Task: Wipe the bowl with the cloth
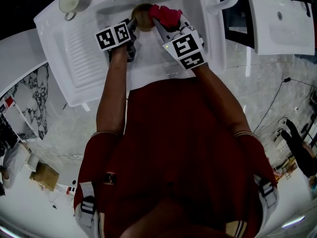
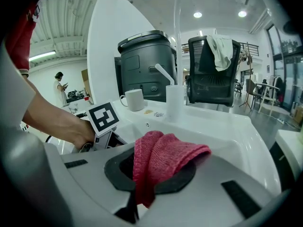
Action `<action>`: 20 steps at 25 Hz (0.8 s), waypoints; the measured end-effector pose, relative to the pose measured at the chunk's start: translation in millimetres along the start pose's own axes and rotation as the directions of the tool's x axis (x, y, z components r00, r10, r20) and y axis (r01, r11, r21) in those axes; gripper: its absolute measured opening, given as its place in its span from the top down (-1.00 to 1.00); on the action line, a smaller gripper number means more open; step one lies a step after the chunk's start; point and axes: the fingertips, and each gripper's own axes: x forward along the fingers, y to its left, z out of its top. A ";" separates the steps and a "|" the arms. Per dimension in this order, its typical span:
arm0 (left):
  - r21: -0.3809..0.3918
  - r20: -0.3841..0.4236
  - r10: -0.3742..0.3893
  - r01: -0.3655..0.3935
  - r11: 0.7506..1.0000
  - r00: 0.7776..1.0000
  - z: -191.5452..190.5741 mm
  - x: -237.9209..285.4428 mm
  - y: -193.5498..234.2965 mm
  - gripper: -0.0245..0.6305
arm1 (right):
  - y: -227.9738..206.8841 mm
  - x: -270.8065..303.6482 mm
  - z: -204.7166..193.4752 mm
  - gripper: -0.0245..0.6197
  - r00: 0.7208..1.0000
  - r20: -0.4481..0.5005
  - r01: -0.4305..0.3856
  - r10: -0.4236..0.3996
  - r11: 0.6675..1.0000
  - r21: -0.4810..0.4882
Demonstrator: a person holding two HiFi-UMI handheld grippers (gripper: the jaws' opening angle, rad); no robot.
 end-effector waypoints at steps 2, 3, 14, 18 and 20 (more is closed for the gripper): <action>0.025 0.015 0.007 -0.007 1.000 1.000 3.0 -5.3 -3.5 0.58 | 0.5 -0.1 1.5 0.84 1.000 0.005 -0.003 0.003 1.000 0.002; 0.035 0.024 0.008 -0.009 0.999 1.000 4.6 -8.2 -5.6 0.58 | 0.9 -0.3 2.5 0.84 1.000 0.008 -0.004 0.004 1.000 0.003; 0.122 0.214 -0.040 0.014 0.992 0.976 35.7 -55.8 -45.2 0.58 | 8.1 -7.0 16.4 0.84 0.998 0.053 -0.017 0.018 1.000 -0.004; 0.190 0.283 -0.075 0.021 0.982 0.956 45.6 -75.0 -63.9 0.61 | 8.6 -14.4 23.8 0.84 0.996 0.083 -0.017 0.017 1.000 -0.004; 0.227 0.319 -0.094 0.021 0.974 0.943 50.1 -85.7 -71.1 0.62 | 10.6 -17.7 28.4 0.84 0.995 0.101 -0.017 0.017 1.000 -0.004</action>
